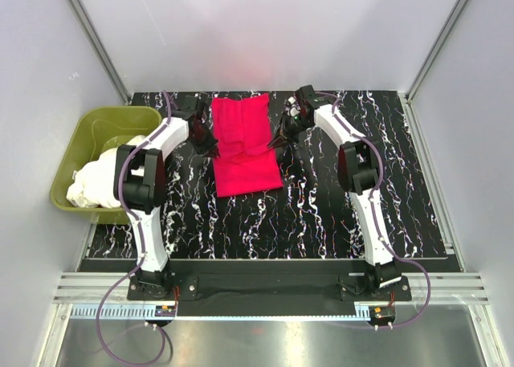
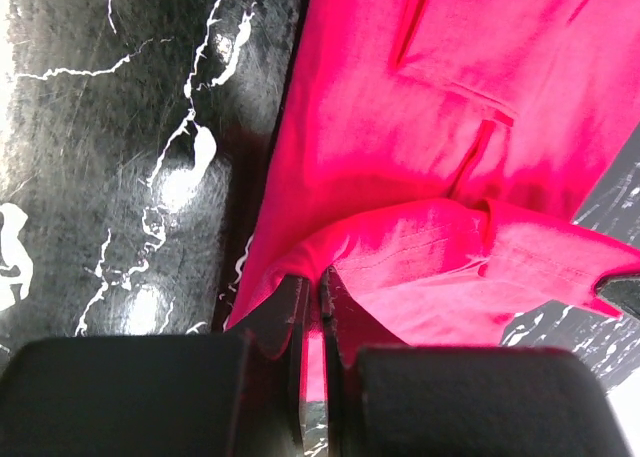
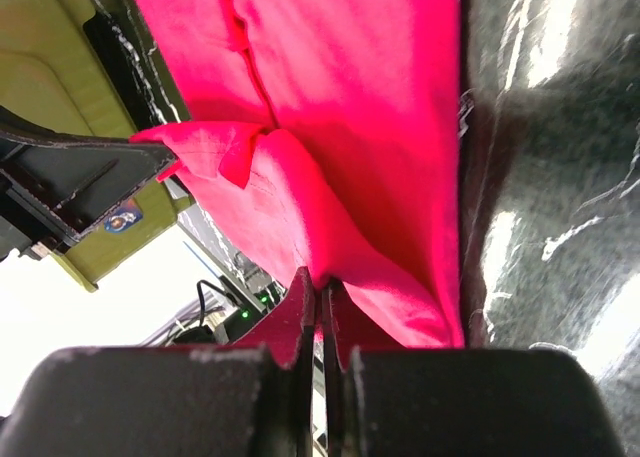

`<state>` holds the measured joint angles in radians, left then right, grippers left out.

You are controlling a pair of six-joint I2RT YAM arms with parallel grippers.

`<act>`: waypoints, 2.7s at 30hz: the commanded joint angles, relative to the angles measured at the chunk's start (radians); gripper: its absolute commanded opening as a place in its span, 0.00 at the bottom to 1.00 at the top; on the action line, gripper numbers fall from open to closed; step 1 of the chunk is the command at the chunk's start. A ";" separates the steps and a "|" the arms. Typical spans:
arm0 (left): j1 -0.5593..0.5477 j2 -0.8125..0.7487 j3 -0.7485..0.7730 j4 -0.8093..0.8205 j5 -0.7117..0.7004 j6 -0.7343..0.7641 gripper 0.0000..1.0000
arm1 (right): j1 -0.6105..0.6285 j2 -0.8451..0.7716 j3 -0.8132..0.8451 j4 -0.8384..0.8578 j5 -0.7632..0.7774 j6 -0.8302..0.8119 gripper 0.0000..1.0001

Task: Fold and stack the t-shirts
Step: Fold the tshirt

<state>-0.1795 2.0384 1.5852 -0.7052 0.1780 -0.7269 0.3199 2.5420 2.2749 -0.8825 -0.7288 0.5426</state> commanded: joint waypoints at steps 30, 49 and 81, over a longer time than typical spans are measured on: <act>-0.043 -0.463 -0.376 0.150 -0.003 0.192 0.58 | 0.001 -0.304 -0.211 -0.020 0.336 -0.121 0.57; -0.103 -0.218 -0.376 0.372 0.080 0.138 0.32 | 0.196 -0.178 -0.281 0.313 0.339 0.083 0.10; -0.031 -0.050 -0.022 0.262 0.098 0.268 0.39 | 0.090 0.022 0.132 0.266 0.324 0.108 0.14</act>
<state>-0.2054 2.0441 1.6066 -0.4706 0.2253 -0.4572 0.3992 2.6633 2.4325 -0.5793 -0.3866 0.6922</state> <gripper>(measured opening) 0.402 0.133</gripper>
